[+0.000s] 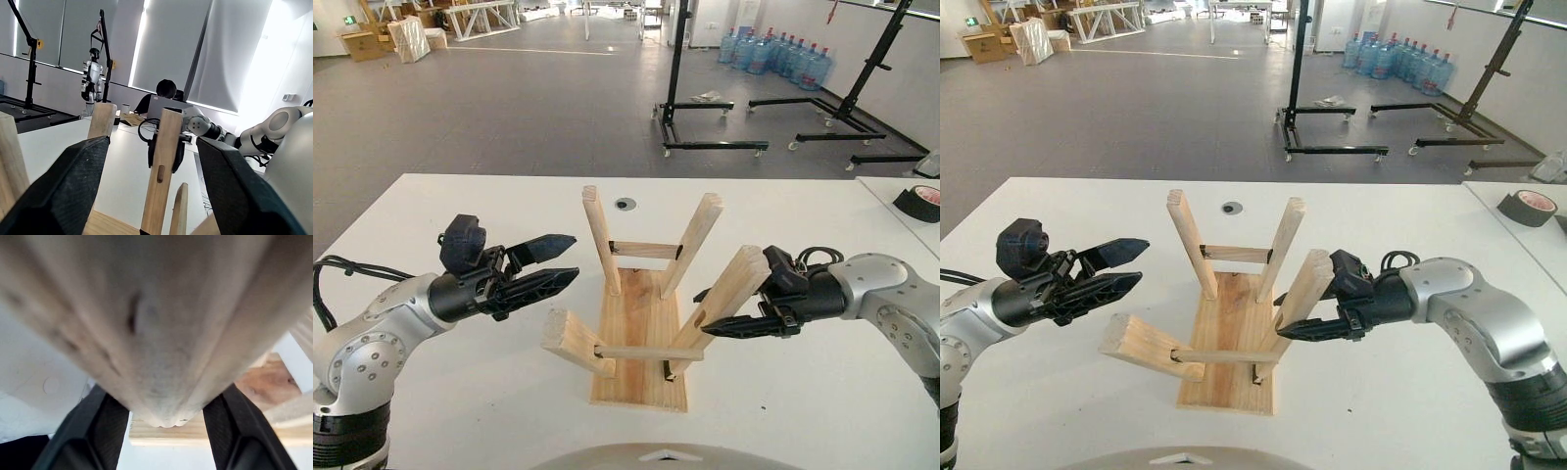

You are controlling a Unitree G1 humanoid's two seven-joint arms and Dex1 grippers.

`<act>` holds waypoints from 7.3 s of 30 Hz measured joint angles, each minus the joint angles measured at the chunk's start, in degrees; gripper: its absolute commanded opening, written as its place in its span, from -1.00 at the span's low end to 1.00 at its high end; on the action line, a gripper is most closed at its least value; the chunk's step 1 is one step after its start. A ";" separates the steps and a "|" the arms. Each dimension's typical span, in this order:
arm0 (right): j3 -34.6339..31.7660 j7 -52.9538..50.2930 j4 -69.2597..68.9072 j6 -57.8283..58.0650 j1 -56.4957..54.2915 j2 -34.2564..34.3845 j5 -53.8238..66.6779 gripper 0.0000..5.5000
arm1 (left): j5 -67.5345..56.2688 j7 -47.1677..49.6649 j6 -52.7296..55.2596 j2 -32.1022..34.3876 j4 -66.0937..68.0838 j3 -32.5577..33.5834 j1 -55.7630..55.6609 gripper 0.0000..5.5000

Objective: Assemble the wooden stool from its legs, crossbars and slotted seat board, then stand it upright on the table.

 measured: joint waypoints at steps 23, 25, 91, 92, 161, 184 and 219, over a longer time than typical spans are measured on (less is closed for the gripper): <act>-1.10 -8.15 -6.64 -16.27 15.28 6.68 -4.95 -0.26 | 0.13 1.19 -2.52 -0.09 -0.84 -1.23 1.58 0.18; -1.21 -8.19 -6.36 -16.29 15.22 6.75 -4.69 -0.26 | -3.18 2.35 -2.54 -0.71 -1.30 -1.03 0.25 0.18; -10.90 -21.30 -5.56 -1.50 20.58 13.35 21.76 0.58 | 9.20 4.03 -13.53 7.81 0.75 -11.28 -1.64 0.18; -11.56 -21.75 -5.85 -1.25 20.00 13.65 23.23 0.58 | 9.85 4.17 -13.17 7.86 0.20 -11.83 -1.82 0.18; -25.18 -12.02 -12.46 -8.87 27.42 10.63 13.50 -0.24 | 16.35 17.53 -11.16 5.38 -7.41 -15.04 -7.37 0.18; -20.81 -14.23 -10.51 -6.00 21.69 9.15 15.62 -0.24 | 14.35 2.45 -8.83 5.86 -2.05 -14.74 -6.01 0.18; -18.49 -15.35 -13.88 -14.25 26.70 11.37 10.46 -0.24 | 24.85 19.01 -11.14 -10.32 3.62 -17.95 -3.74 0.18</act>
